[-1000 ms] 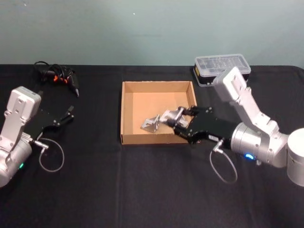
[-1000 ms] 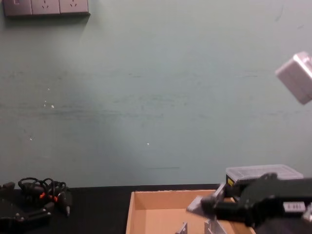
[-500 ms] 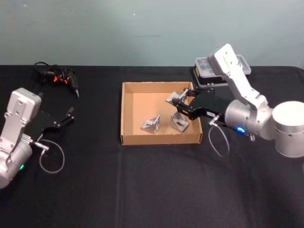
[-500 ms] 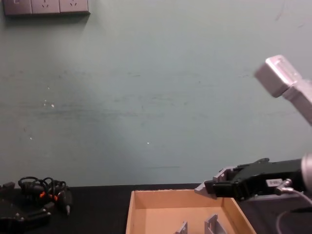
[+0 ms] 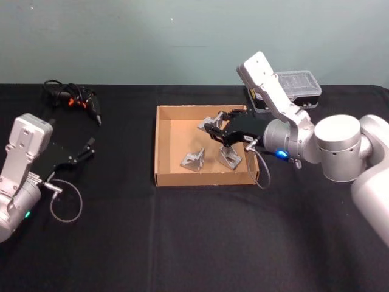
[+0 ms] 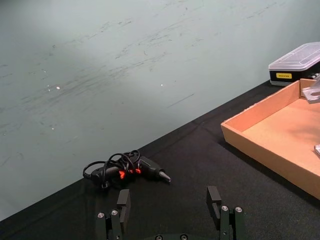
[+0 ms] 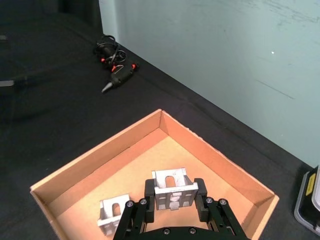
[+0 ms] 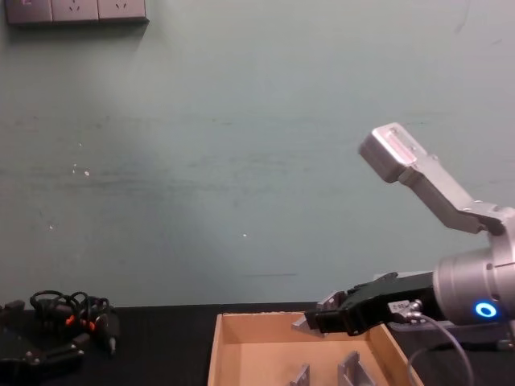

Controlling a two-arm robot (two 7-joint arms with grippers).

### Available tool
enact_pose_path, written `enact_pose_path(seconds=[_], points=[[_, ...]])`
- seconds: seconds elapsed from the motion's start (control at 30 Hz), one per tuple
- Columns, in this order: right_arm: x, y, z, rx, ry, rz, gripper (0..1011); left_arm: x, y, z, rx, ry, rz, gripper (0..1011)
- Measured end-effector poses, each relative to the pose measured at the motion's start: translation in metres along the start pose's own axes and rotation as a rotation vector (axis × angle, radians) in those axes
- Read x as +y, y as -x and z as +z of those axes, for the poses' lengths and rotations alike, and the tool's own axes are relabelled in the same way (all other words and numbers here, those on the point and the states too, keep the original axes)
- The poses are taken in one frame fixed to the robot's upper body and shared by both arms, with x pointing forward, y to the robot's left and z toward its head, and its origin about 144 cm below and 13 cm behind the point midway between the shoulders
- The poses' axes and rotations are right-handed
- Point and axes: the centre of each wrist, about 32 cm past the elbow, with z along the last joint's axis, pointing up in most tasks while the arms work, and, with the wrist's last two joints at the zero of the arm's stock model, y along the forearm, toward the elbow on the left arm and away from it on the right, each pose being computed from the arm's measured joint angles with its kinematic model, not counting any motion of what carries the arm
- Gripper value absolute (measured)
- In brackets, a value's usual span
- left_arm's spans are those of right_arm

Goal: Use one hand to pick up the angle iron from the table and place it into the box.

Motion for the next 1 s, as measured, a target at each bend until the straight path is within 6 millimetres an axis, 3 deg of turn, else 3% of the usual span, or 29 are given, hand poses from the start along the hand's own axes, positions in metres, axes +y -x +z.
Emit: enact_pose_path(seconds=[0.4, 1.0], points=[[0.024, -0.005, -0.001, 0.004, 0.039, -0.008, 470, 0.0, 0.0, 0.0, 0.0, 0.0, 0.0, 1000], [0.037, -0.006, -0.008, -0.001, 0.079, 0.01, 471, 0.0, 0.0, 0.0, 0.0, 0.0, 0.0, 1000]])
